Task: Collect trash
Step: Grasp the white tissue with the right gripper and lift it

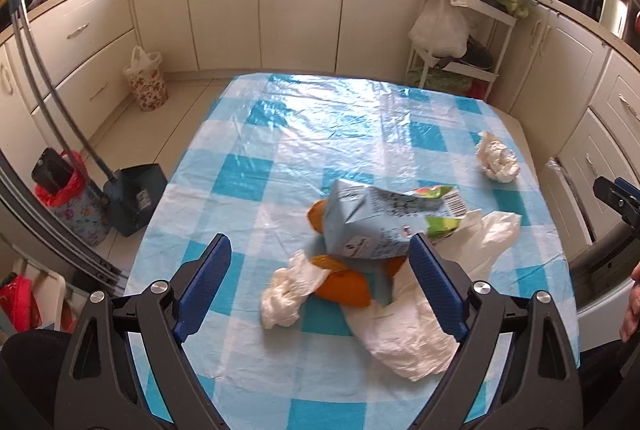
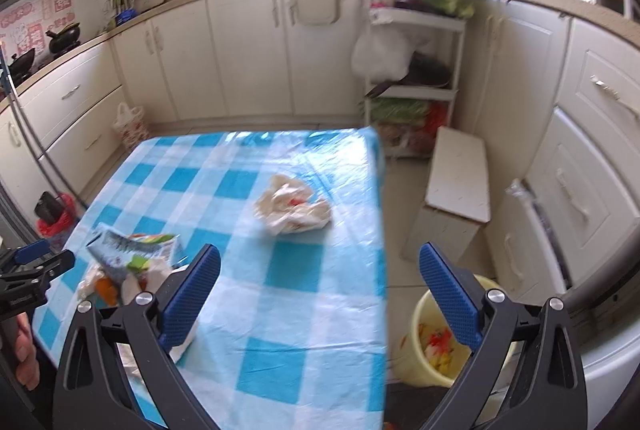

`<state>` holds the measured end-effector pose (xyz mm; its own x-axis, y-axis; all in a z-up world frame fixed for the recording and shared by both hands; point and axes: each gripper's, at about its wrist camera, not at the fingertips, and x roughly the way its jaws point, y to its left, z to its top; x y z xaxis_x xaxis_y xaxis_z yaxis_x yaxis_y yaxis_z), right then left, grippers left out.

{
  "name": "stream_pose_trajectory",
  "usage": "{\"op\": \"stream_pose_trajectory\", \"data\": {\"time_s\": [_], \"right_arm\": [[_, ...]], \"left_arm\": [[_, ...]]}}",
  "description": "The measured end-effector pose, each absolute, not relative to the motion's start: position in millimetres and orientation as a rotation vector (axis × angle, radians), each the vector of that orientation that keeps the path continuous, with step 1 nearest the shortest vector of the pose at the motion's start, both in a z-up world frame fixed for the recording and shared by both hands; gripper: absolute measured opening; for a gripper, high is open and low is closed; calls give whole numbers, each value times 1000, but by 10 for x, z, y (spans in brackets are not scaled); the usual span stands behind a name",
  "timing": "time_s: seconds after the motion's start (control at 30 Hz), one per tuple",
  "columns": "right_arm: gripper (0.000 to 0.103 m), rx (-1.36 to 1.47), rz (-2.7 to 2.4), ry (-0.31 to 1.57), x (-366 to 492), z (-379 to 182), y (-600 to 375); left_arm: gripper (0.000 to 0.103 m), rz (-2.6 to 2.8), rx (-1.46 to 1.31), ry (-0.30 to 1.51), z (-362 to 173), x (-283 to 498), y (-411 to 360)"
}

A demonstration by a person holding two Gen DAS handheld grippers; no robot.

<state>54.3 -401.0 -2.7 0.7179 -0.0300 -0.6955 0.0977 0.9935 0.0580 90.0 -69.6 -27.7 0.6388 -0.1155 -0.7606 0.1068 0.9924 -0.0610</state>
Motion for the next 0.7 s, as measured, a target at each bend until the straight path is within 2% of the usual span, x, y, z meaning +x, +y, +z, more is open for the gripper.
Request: {"op": "stream_pose_trajectory", "data": {"time_s": [0.17, 0.37, 0.63, 0.7], "right_arm": [[95, 75, 6, 825, 626, -152, -3793], [95, 106, 64, 886, 715, -295, -3698], [95, 100, 84, 927, 776, -403, -3619], [95, 108, 135, 949, 787, -433, -3577]], "left_arm": [[87, -163, 37, 876, -371, 957, -712], [87, -302, 370, 760, -275, 963, -1136], [87, -462, 665, 718, -252, 1177, -1368], [87, -463, 664, 711, -195, 1179, -1314]]}}
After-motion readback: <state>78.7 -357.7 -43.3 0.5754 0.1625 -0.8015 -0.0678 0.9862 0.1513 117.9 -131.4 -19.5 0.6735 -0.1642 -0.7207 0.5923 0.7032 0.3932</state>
